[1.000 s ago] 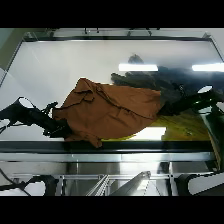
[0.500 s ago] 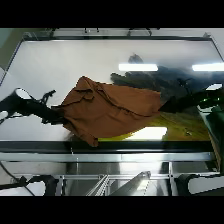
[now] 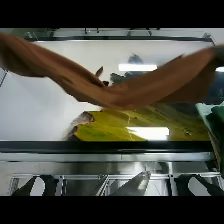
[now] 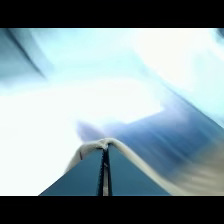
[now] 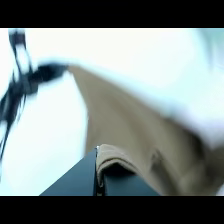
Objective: Fold the shirts.
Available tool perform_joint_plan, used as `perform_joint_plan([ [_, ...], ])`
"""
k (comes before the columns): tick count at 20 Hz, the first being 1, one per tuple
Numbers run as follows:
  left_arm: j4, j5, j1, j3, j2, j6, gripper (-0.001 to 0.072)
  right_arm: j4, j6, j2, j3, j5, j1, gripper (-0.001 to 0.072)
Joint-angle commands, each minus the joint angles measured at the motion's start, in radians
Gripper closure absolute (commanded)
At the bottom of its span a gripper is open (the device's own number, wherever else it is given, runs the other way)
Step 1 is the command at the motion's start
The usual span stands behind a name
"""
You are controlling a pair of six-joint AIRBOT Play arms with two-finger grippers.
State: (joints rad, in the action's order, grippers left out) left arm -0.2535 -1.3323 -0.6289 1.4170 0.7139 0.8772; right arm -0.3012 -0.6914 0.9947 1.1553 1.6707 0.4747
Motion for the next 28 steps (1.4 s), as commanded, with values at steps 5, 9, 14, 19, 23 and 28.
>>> perform_joint_plan([
  [5,0.078,0.208,-0.269,0.380,-0.101,-0.031,0.0680,-0.222,0.188,-0.417,0.059,-0.470,0.225,0.0688],
  [9,-0.097,0.097,-0.095,0.554,0.106,0.007,0.0679,0.154,0.083,-0.379,0.052,-0.509,0.114,0.0688],
  [14,-0.254,0.019,0.176,0.425,0.410,0.030,0.0679,0.427,0.083,-0.095,0.023,-0.718,-0.223,0.0688],
  [19,-0.429,0.101,0.352,0.291,0.816,0.029,0.0680,0.473,0.150,0.346,0.024,-1.107,-0.410,0.0688],
  [23,-0.428,0.077,0.392,0.503,1.182,0.050,0.0681,0.366,0.144,0.608,0.026,-1.273,-0.426,0.0687],
  [28,-0.431,0.052,0.364,0.678,1.289,0.160,-0.0013,0.438,0.143,0.612,0.058,-1.114,-0.338,0.0257],
])
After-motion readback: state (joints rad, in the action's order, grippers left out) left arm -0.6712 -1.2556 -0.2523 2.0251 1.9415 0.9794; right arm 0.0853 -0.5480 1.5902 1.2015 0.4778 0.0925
